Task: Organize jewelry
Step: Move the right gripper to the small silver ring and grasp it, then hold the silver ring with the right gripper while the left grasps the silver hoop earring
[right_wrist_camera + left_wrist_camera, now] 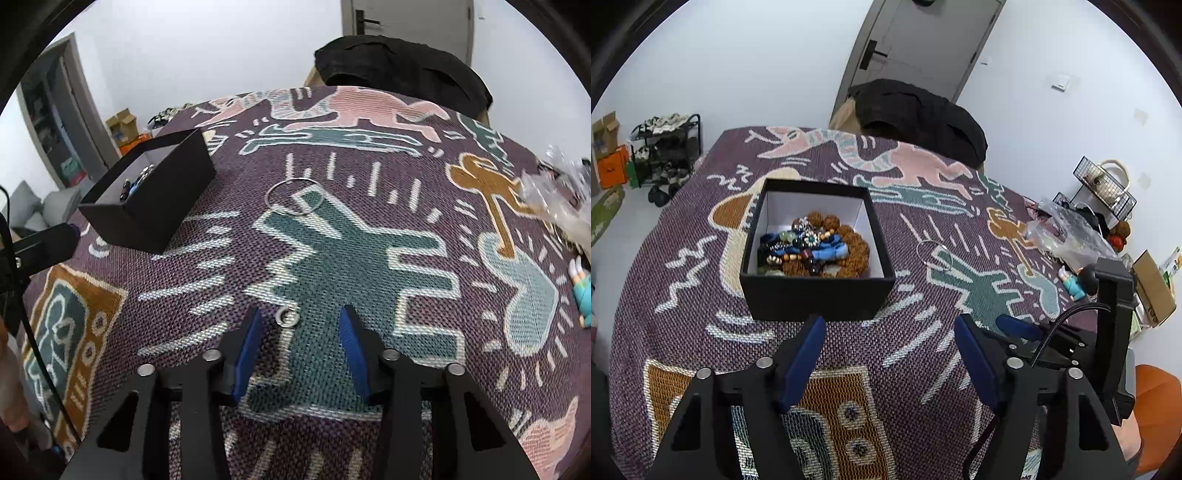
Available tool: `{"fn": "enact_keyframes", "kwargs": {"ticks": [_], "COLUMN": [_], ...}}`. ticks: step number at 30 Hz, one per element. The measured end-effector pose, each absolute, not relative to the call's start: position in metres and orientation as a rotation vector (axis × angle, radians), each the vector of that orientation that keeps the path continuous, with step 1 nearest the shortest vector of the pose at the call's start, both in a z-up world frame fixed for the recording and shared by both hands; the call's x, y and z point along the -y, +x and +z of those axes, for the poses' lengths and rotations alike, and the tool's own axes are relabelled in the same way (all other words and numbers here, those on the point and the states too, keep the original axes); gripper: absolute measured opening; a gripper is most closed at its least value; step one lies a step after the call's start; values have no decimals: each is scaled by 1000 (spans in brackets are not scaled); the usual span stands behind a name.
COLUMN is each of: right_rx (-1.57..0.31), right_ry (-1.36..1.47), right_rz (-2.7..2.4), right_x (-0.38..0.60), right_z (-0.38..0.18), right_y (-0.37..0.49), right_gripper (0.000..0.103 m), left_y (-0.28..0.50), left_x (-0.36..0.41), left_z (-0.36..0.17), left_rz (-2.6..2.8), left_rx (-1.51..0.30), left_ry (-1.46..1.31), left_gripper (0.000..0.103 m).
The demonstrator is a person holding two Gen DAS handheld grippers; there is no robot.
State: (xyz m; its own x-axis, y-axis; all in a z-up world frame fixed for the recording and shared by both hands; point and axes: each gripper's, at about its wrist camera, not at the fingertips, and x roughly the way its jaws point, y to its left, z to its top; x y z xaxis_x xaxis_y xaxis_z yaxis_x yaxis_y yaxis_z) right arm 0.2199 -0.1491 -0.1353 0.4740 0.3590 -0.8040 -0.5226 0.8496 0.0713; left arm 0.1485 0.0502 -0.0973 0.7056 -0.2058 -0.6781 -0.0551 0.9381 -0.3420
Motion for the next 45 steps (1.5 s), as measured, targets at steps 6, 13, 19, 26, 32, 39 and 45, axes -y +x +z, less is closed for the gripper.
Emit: {"fn": "enact_keyframes", "kwargs": {"ticks": [6,13,19,26,32,39,45], "right_rx": [-908,-910,-876,-842,-821,-811,-803], "right_ry": [-242,-145,-43,33,80,119,144], "right_rz": [564,578,558,533,529,520,501], "right_x": [142,161,197,230,246,261,274], "right_z": [-136,-131,-115,-103,-98,-98,-98], "right_y": [217,222,227,228,228,229,229], "right_gripper": [15,15,14,14,14,14,15], "left_y": [152,162,179,210,240,270,293], "left_x": [-49,-30,-2,25,43,46,50], "left_z": [-102,-97,-91,-90,-93,-99,-114], "left_rz": [-97,-134,-175,-192,-174,-120,-68], "left_rx": [-811,-826,-843,-900,-973,-1003,-1051], "left_ry": [-367,-334,-280,-227,-185,-190,-156], "left_gripper": [55,47,44,43,63,78,78]}}
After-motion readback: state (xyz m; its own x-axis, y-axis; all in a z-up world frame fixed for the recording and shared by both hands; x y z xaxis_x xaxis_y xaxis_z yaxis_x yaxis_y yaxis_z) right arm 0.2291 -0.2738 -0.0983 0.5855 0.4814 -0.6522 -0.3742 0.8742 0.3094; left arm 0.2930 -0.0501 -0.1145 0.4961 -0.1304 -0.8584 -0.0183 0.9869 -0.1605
